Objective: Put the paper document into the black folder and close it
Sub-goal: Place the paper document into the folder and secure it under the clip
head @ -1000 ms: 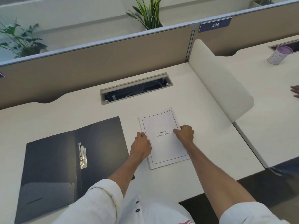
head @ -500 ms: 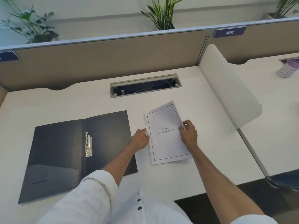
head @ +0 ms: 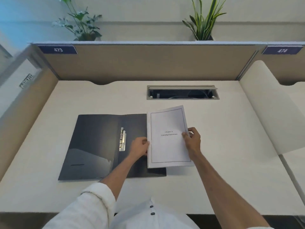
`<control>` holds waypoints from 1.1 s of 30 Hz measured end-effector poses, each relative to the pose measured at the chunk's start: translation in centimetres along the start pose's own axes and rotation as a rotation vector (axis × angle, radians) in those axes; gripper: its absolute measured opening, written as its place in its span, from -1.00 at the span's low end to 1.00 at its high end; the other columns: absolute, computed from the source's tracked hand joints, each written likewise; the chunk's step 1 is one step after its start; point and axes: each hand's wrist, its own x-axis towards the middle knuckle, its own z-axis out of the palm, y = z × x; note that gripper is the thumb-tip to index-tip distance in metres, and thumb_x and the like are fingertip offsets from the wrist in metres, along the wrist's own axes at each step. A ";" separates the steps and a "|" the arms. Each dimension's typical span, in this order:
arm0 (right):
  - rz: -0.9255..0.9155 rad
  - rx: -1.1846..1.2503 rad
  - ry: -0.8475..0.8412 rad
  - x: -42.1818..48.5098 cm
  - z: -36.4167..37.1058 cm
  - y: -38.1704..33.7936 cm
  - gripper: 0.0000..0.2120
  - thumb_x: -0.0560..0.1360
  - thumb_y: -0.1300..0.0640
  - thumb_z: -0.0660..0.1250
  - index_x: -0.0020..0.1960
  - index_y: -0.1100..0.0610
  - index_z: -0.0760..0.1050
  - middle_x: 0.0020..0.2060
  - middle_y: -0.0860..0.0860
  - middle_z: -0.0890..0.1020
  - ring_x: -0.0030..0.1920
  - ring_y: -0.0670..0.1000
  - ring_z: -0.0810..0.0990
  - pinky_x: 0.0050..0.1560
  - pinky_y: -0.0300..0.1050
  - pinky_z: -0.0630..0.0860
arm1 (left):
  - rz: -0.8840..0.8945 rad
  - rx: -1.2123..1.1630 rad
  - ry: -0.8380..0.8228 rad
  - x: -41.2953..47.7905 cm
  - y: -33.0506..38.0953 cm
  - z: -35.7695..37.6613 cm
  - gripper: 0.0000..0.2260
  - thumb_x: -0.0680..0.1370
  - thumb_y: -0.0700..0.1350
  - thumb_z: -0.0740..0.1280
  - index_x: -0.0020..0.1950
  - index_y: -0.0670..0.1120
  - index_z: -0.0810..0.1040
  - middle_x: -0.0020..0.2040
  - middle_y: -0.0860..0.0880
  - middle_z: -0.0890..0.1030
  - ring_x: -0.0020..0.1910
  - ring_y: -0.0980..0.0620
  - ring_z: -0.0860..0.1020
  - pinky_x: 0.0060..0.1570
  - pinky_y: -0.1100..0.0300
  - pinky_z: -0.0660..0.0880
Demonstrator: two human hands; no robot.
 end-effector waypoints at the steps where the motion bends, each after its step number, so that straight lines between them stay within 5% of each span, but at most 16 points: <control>1: 0.016 0.002 -0.012 -0.2 1.3 0.0 -0.89 0.57 0.15 0.40 -0.06 -0.03 0.51 -0.21 0.10 0.70 -0.28 0.05 0.54 -0.14 -0.06 0.47 | -0.008 0.030 0.042 -0.3 -1.1 -1.0 -0.79 0.71 -0.15 0.35 0.32 -0.09 0.69 0.07 -0.03 0.75 -0.15 -0.01 0.76 -0.27 0.16 0.73; 5: 0.047 0.009 -0.061 -1.0 5.7 0.9 -0.92 0.58 0.18 0.39 -0.03 0.04 0.51 -0.24 0.05 0.67 -0.28 0.06 0.51 -0.15 -0.07 0.45 | -0.015 0.158 0.121 -1.2 -6.5 -4.4 -0.81 0.69 -0.05 0.36 0.27 0.05 0.69 0.07 0.07 0.77 -0.06 0.05 0.74 0.04 -0.07 0.76; 11: 0.103 -0.019 -0.074 -1.6 9.5 2.2 -0.90 0.56 0.14 0.41 0.03 0.08 0.51 -0.17 0.07 0.68 -0.23 0.08 0.56 -0.15 -0.07 0.48 | 0.030 0.280 0.181 -4.3 -9.7 -7.4 -0.78 0.71 -0.07 0.29 0.24 0.12 0.69 -0.01 0.15 0.76 -0.13 0.12 0.70 0.00 0.02 0.71; 19: 0.151 -0.027 -0.073 -2.0 12.7 2.7 -0.87 0.53 0.11 0.42 0.03 0.06 0.50 -0.12 0.10 0.71 -0.19 0.12 0.60 -0.07 -0.02 0.52 | 0.233 0.448 0.306 -5.6 -12.0 -8.5 -0.72 0.72 -0.08 0.29 0.43 0.00 0.56 0.30 0.06 0.64 0.26 0.03 0.56 0.25 0.03 0.62; 26: 0.165 -0.145 -0.054 -2.5 14.5 2.3 -0.81 0.59 0.12 0.38 0.18 0.09 0.50 0.11 0.07 0.68 0.00 0.16 0.63 0.01 -0.05 0.50 | 0.197 0.358 0.221 -5.2 -12.8 -8.4 -0.76 0.73 -0.08 0.26 0.37 0.01 0.61 0.15 0.05 0.67 -0.05 0.07 0.65 0.06 0.02 0.69; 33: 0.098 -0.442 -0.076 -3.2 14.5 0.8 -0.57 0.56 -0.07 0.39 0.29 0.18 0.47 0.08 0.10 0.63 0.07 0.22 0.63 0.05 0.07 0.57 | 0.150 0.305 0.242 -4.9 -12.3 -8.0 -0.75 0.71 -0.12 0.26 0.33 -0.05 0.65 0.11 0.01 0.67 -0.05 0.00 0.65 0.06 -0.02 0.66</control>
